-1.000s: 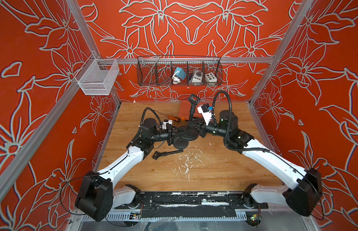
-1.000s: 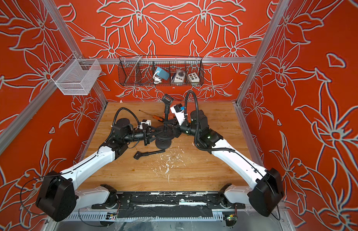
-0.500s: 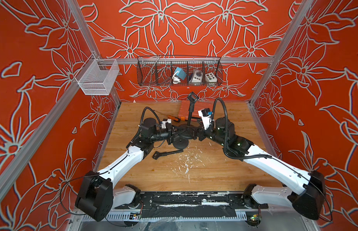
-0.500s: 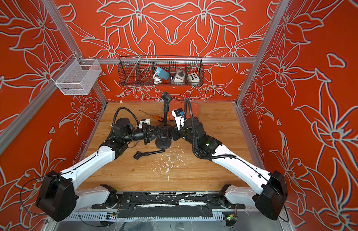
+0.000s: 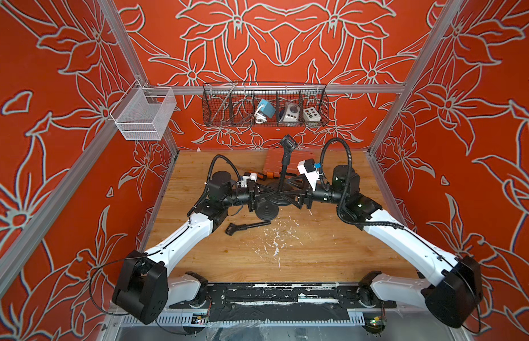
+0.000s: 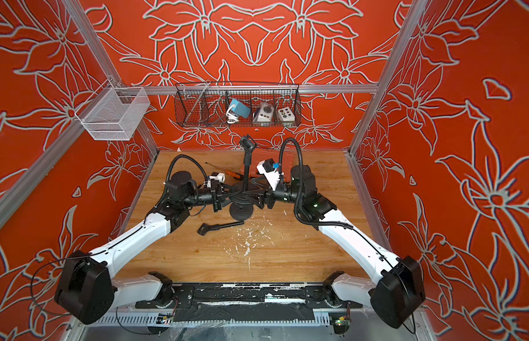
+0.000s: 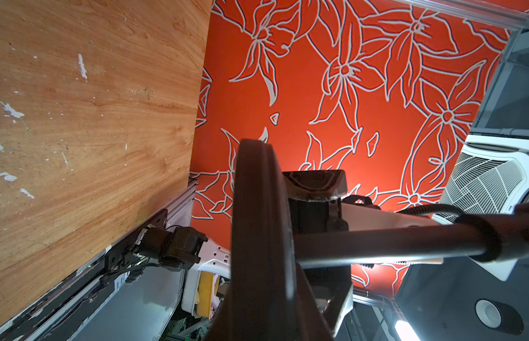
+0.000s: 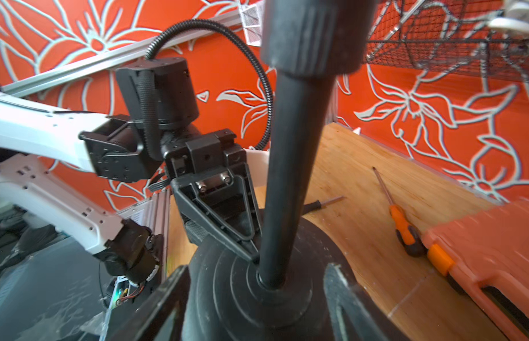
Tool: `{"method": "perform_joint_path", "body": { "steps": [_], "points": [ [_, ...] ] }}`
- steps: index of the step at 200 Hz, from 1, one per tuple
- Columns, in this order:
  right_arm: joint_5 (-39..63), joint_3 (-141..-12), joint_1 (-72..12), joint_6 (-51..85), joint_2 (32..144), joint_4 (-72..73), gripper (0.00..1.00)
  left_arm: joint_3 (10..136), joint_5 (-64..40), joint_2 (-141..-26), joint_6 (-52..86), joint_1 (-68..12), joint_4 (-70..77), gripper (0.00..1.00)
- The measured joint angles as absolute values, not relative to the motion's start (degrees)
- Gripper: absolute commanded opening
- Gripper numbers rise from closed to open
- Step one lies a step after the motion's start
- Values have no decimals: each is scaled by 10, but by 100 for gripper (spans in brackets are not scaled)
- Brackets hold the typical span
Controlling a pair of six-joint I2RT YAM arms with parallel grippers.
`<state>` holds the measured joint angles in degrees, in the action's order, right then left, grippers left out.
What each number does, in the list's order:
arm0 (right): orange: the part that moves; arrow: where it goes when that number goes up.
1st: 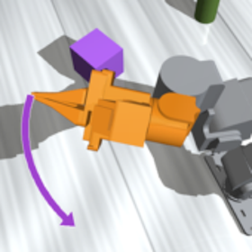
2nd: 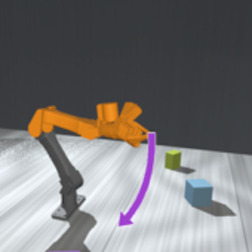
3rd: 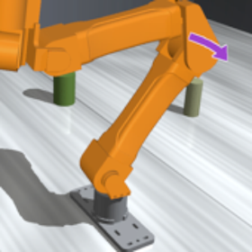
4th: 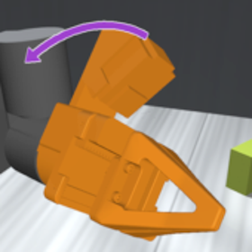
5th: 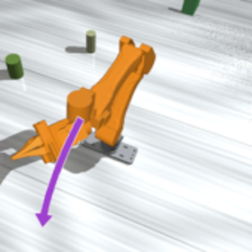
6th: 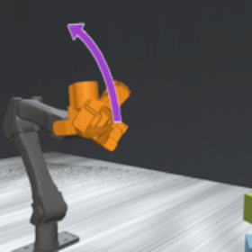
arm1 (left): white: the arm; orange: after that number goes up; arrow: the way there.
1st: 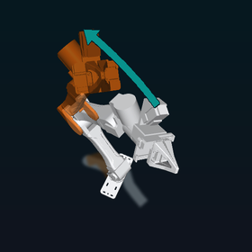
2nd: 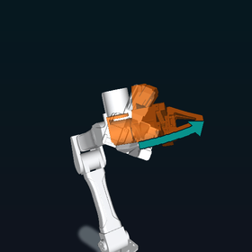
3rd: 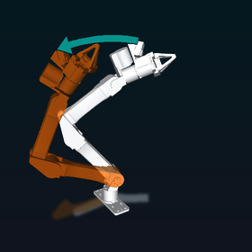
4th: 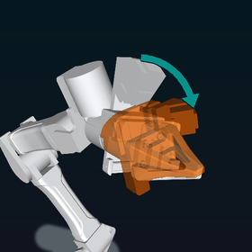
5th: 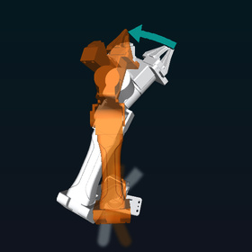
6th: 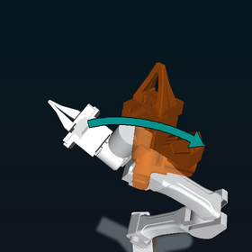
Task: Assemble a microphone stand
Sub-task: Screw the microphone stand pole into the microphone stand base.
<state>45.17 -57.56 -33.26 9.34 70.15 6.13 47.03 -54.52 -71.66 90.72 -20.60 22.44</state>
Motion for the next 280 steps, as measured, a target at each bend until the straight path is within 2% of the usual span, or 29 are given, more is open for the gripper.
{"method": "perform_joint_path", "body": {
  "steps": [18, 72, 81, 93, 112, 125, 136, 174, 193, 197, 204, 205, 206, 217, 225, 242, 280],
  "points": [
    [474, -588, -330, 84, 716, 57, 65, 473, -555, -720, 906, -206, 225, 0],
    [518, -628, -328, 73, 764, 47, 27, 475, -567, -728, 901, -206, 224, 0],
    [521, -629, -327, 77, 769, 50, 18, 475, -569, -728, 901, -206, 224, 0],
    [520, -629, -325, 86, 773, 53, 0, 475, -567, -728, 903, -206, 223, 0],
    [499, -629, -328, 100, 775, 55, 0, 475, -564, -730, 907, -204, 223, 0],
    [450, -625, -342, 111, 768, 54, 0, 475, -556, -731, 908, -203, 223, 0],
    [371, -622, -366, 123, 758, 44, 0, 475, -547, -732, 907, -202, 220, 0],
    [-23, -659, -503, 183, 747, -46, 0, 475, -532, -737, 902, -200, 220, 0],
    [-109, -678, -531, 202, 758, -65, 0, 475, -525, -737, 898, -200, 225, 0],
    [-117, -679, -534, 204, 759, -67, 3, 475, -523, -737, 898, -200, 225, 0],
    [-121, -679, -535, 204, 759, -67, 17, 475, -522, -737, 898, -201, 225, 0],
    [-121, -679, -535, 204, 759, -67, 24, 475, -522, -737, 898, -201, 225, 0],
    [-120, -679, -535, 203, 759, -67, 24, 475, -522, -737, 898, -201, 225, 0],
    [-110, -679, -531, 192, 755, -68, 59, 475, -520, -737, 898, -202, 227, 0],
    [-96, -678, -524, 178, 751, -72, 69, 475, -520, -736, 899, -203, 227, 0],
    [-36, -676, -500, 143, 736, -81, 79, 475, -515, -736, 898, -203, 226, 0],
    [175, -671, -435, 93, 683, -83, 78, 475, -511, -736, 898, -203, 223, 0]
  ]
}}
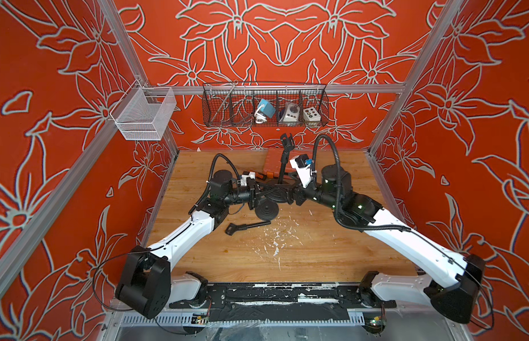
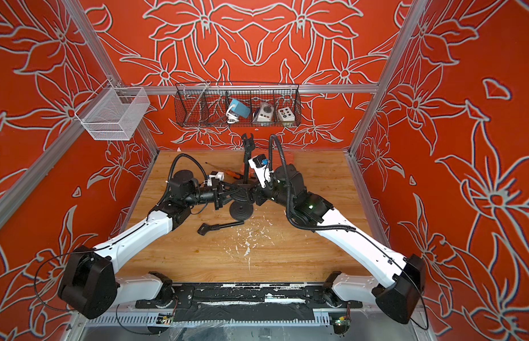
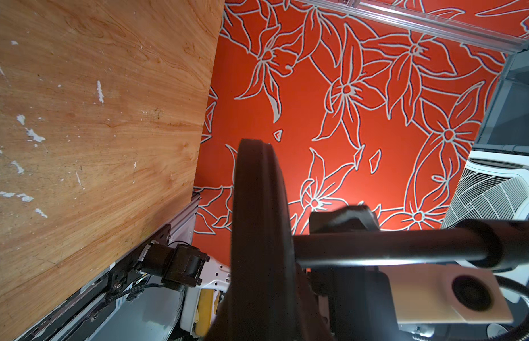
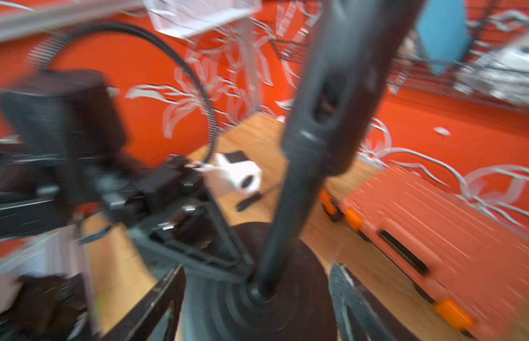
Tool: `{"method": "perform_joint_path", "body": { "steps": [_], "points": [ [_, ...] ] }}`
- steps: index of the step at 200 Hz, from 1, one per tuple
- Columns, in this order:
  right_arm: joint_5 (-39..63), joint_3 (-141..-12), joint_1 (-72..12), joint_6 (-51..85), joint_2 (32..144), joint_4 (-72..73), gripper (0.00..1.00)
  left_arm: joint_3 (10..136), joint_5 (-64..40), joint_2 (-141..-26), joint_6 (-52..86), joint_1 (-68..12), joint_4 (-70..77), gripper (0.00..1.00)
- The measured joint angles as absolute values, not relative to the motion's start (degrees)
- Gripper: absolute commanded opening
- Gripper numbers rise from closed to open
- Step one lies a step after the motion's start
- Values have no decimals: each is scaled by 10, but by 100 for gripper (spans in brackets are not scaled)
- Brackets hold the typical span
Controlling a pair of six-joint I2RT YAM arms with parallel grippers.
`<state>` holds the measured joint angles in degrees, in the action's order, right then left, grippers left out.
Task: Assemble a microphone stand
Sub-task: Screw the microphone stand pole into the microphone stand base.
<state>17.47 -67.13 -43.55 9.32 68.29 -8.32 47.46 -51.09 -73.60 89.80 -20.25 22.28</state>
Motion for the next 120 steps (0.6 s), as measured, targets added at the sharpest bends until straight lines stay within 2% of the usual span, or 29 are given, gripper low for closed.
{"method": "perform_joint_path", "body": {
  "steps": [30, 51, 120],
  "points": [
    [323, -666, -375, 92, 671, -70, 73, 475, -522, -736, 898, -203, 222, 0],
    [385, -666, -360, 85, 687, -76, 72, 478, -532, -737, 897, -203, 214, 0],
    [407, -625, -349, 67, 690, -92, 58, 481, -543, -736, 884, -203, 201, 0]
  ]
}}
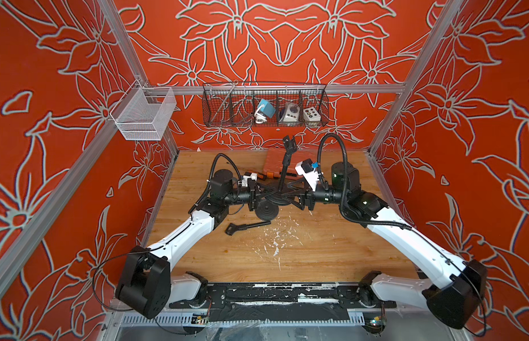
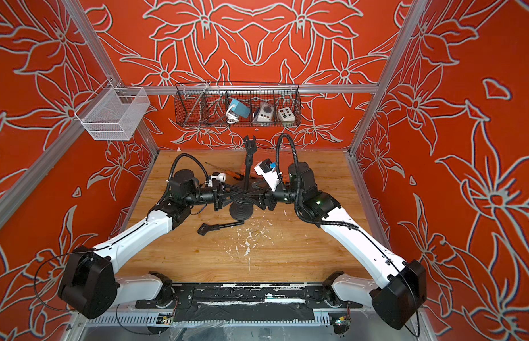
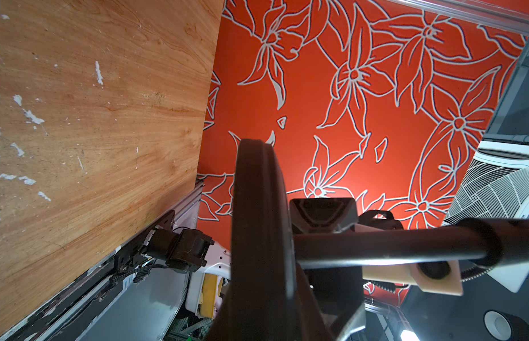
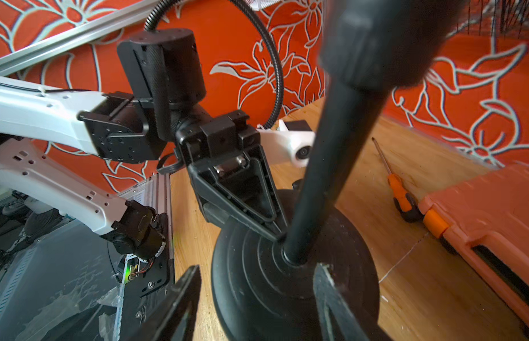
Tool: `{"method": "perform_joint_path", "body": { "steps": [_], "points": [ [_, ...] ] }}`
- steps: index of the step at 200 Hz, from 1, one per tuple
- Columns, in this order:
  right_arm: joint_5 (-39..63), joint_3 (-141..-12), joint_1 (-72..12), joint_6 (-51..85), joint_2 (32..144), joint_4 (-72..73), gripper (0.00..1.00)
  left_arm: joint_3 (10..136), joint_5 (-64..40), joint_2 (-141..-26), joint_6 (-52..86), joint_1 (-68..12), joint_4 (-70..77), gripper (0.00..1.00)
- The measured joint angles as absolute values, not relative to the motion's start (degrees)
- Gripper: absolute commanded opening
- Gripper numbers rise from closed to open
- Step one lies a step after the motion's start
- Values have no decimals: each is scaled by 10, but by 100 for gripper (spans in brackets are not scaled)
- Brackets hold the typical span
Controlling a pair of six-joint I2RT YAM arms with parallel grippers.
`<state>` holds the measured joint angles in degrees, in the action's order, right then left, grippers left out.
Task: Assemble a microphone stand
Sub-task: Screw the microphone stand pole into the microphone stand base.
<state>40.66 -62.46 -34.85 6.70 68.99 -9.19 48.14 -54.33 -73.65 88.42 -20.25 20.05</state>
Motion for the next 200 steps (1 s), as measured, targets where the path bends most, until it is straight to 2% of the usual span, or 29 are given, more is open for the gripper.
{"method": "perform_joint_path", "body": {
  "steps": [97, 129, 161, 179, 200],
  "points": [
    [430, -624, -348, 65, 722, -81, 43, 471, -558, -720, 861, -203, 190, 0],
    [446, -624, -348, 66, 735, -70, 31, 467, -563, -720, 861, -203, 190, 0],
    [451, -622, -347, 76, 738, -51, 26, 467, -564, -720, 861, -203, 191, 0],
    [450, -614, -347, 88, 738, -30, 27, 463, -566, -720, 860, -203, 197, 0],
    [448, -607, -349, 100, 738, -16, 35, 461, -565, -721, 860, -203, 198, 0]
  ]
}}
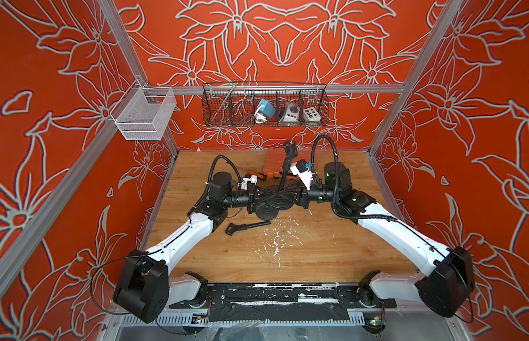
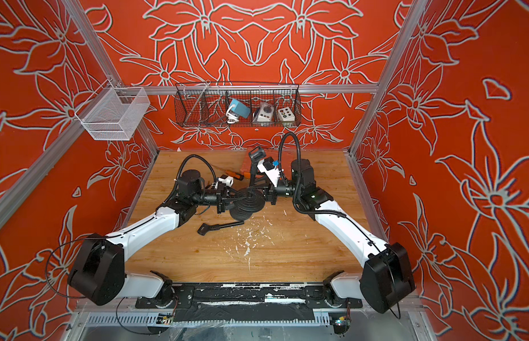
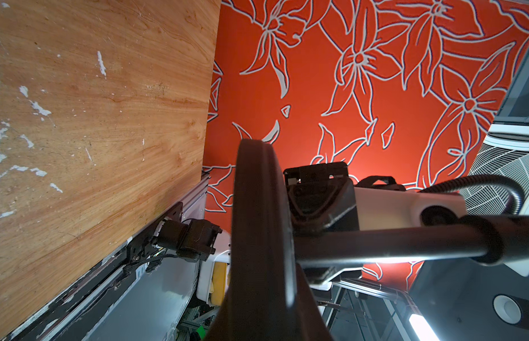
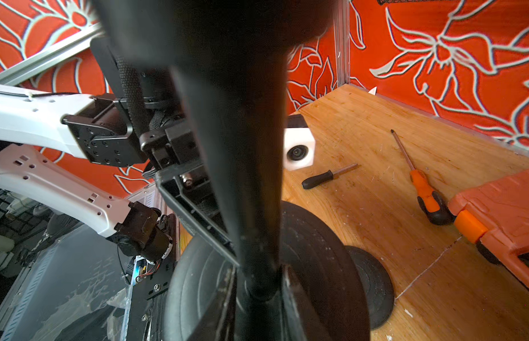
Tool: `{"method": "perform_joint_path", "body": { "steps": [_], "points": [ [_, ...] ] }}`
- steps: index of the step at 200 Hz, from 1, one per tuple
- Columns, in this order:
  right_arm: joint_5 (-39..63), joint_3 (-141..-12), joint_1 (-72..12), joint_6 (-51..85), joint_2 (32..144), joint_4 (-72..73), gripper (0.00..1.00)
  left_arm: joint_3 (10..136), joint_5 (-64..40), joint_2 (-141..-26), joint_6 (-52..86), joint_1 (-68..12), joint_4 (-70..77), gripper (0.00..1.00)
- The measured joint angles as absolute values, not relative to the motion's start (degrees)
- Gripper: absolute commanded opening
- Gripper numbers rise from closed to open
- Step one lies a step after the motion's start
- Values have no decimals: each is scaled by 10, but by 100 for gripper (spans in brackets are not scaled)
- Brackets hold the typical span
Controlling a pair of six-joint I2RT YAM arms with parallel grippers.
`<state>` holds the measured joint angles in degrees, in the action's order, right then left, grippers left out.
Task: Assemble a microphone stand
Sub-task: Screw the microphone stand pole into the microphone stand base.
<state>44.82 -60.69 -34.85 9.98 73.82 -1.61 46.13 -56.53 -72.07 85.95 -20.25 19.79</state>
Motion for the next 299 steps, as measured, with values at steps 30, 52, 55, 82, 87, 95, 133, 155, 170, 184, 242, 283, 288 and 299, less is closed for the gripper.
{"method": "perform_joint_path", "body": {
  "steps": [30, 52, 55, 82, 87, 95, 133, 155, 170, 184, 242, 283, 288, 299],
  "points": [
    [438, -606, -352, 114, 738, 8, 33, 461, -566, -722, 860, -203, 200, 0],
    [432, -605, -354, 125, 738, 22, 22, 461, -566, -722, 860, -203, 201, 0],
    [431, -605, -354, 124, 738, 25, 20, 461, -566, -722, 859, -203, 202, 0],
    [418, -602, -356, 126, 740, 33, 5, 461, -565, -722, 866, -202, 199, 0],
    [415, -602, -357, 126, 740, 33, 0, 461, -565, -723, 867, -202, 198, 0],
    [409, -601, -359, 126, 740, 33, 0, 461, -564, -724, 867, -202, 198, 0],
    [279, -600, -406, 138, 729, 18, 0, 461, -556, -730, 867, -198, 197, 0],
    [113, -600, -468, 176, 714, -3, 0, 461, -554, -730, 866, -197, 197, 0],
    [-4, -606, -513, 207, 712, -20, 0, 461, -553, -730, 864, -198, 194, 0],
    [-88, -617, -542, 228, 716, -40, 0, 461, -554, -730, 861, -200, 193, 0],
    [-66, -618, -540, 172, 700, -65, 77, 461, -554, -730, 859, -203, 198, 0],
    [110, -588, -465, 122, 624, -66, 78, 461, -564, -732, 848, -203, 198, 0],
    [138, -583, -448, 122, 617, -60, 77, 461, -566, -732, 848, -203, 198, 0],
    [194, -574, -411, 121, 608, -49, 76, 461, -571, -734, 846, -204, 198, 0]
  ]
}}
